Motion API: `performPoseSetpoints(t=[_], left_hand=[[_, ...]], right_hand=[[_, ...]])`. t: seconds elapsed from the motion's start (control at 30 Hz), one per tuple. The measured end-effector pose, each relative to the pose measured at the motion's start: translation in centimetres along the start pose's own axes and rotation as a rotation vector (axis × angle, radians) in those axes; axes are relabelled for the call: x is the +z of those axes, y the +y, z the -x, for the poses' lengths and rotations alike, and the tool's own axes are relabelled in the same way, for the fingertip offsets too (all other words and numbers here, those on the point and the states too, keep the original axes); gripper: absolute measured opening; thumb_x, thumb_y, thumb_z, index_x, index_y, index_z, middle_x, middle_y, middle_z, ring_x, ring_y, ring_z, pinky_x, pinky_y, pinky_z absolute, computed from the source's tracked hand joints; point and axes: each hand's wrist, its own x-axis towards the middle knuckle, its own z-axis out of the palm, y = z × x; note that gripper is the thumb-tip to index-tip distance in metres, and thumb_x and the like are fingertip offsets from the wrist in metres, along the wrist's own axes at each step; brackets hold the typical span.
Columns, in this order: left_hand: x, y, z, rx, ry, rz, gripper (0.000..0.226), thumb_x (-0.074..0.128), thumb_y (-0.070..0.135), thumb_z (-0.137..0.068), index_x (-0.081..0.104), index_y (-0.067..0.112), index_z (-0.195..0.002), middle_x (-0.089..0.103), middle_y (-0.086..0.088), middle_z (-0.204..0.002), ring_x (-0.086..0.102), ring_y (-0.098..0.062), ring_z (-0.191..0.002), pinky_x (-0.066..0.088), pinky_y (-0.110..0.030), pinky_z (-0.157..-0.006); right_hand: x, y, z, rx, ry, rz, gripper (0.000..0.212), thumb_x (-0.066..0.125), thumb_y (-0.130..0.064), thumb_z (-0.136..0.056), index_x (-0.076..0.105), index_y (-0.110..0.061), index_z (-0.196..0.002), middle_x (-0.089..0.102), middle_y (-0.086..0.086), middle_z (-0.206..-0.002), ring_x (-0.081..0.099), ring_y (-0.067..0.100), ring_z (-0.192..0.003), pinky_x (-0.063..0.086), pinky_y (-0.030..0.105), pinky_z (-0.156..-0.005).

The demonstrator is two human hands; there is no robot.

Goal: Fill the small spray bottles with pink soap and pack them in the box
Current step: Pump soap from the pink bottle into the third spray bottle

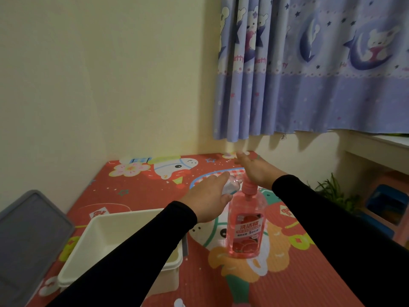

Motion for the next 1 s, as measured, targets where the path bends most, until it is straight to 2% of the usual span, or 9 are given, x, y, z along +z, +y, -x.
performPoseSetpoints(t=[0.13,0.23,0.3,0.37,0.43,0.57,0.73,0.87,1.0], left_hand=[[-0.2,0.0,-0.1,-0.001,-0.007,-0.007,0.061,0.042,0.037,-0.101,0.014,0.02,-0.153,0.029,-0.007,-0.156,0.029,-0.025,-0.141,0.029,-0.038,-0.112],[-0.8,0.2,-0.2,0.017,0.021,0.02,0.052,0.045,0.035,-0.101,0.026,0.021,-0.148,0.041,-0.008,-0.147,0.043,-0.026,-0.129,0.038,-0.037,-0.103],[-1.3,0.4,-0.1,0.025,0.037,0.034,0.054,0.045,0.034,-0.101,0.025,0.02,-0.149,0.039,-0.007,-0.149,0.043,-0.026,-0.129,0.037,-0.035,-0.102],[-1.2,0.3,-0.2,0.027,0.042,0.027,0.055,0.045,0.034,-0.101,0.024,0.019,-0.149,0.039,-0.008,-0.149,0.043,-0.026,-0.129,0.037,-0.035,-0.101],[-0.7,0.0,-0.4,0.021,0.037,0.017,0.054,0.045,0.035,-0.1,0.025,0.02,-0.148,0.041,-0.009,-0.147,0.043,-0.027,-0.128,0.037,-0.035,-0.099],[0.2,-0.3,-0.5,-0.006,-0.009,-0.001,0.059,0.042,0.037,-0.101,0.018,0.021,-0.152,0.033,-0.009,-0.153,0.034,-0.027,-0.137,0.033,-0.039,-0.108],[-0.6,-0.1,-0.1,0.001,-0.007,-0.019,0.059,0.042,0.036,-0.101,0.017,0.02,-0.152,0.031,-0.009,-0.154,0.033,-0.025,-0.138,0.031,-0.035,-0.108],[-1.5,0.3,0.1,0.02,0.023,0.005,0.057,0.044,0.035,-0.101,0.022,0.019,-0.151,0.034,-0.008,-0.152,0.038,-0.025,-0.135,0.033,-0.034,-0.106],[-0.9,-0.2,-0.2,0.026,0.024,-0.002,0.051,0.045,0.036,-0.1,0.028,0.021,-0.146,0.041,-0.008,-0.147,0.043,-0.026,-0.128,0.037,-0.034,-0.098]], right_hand=[[-0.2,-0.3,0.2,0.013,-0.003,0.01,0.059,0.01,-0.046,-0.103,0.036,-0.016,-0.147,0.042,0.019,-0.148,0.039,0.033,-0.136,0.026,0.041,-0.114],[-1.0,-0.5,0.1,-0.006,0.015,0.009,0.068,0.01,-0.051,-0.101,0.049,-0.01,-0.137,0.05,0.02,-0.14,0.045,0.032,-0.13,0.029,0.04,-0.112],[-1.5,-0.4,-0.2,-0.014,0.054,0.013,0.077,0.008,-0.062,-0.096,0.057,-0.013,-0.13,0.057,0.016,-0.133,0.05,0.03,-0.125,0.033,0.044,-0.11],[-1.6,-0.4,-0.3,-0.015,0.057,0.038,0.079,0.006,-0.062,-0.096,0.058,-0.012,-0.127,0.059,0.016,-0.13,0.051,0.031,-0.122,0.034,0.044,-0.109],[-1.0,-0.3,-0.3,-0.031,0.034,0.047,0.071,0.008,-0.052,-0.101,0.054,-0.009,-0.133,0.055,0.019,-0.135,0.049,0.033,-0.126,0.032,0.042,-0.11],[0.1,0.2,-0.1,-0.04,-0.009,-0.002,0.058,0.013,-0.047,-0.103,0.039,-0.018,-0.146,0.042,0.01,-0.149,0.038,0.027,-0.139,0.024,0.04,-0.116],[-0.5,-0.5,0.3,0.04,0.036,-0.08,0.05,0.016,-0.033,-0.106,0.034,-0.012,-0.147,0.048,0.02,-0.142,0.046,0.034,-0.129,0.033,0.037,-0.107],[-1.6,-0.5,0.1,-0.002,0.066,0.017,0.076,0.006,-0.062,-0.096,0.056,-0.017,-0.131,0.058,0.014,-0.133,0.052,0.03,-0.121,0.033,0.044,-0.109],[-0.9,-0.2,-0.3,-0.027,0.031,0.026,0.071,0.008,-0.055,-0.1,0.05,-0.012,-0.138,0.05,0.016,-0.142,0.045,0.03,-0.13,0.029,0.042,-0.113]])
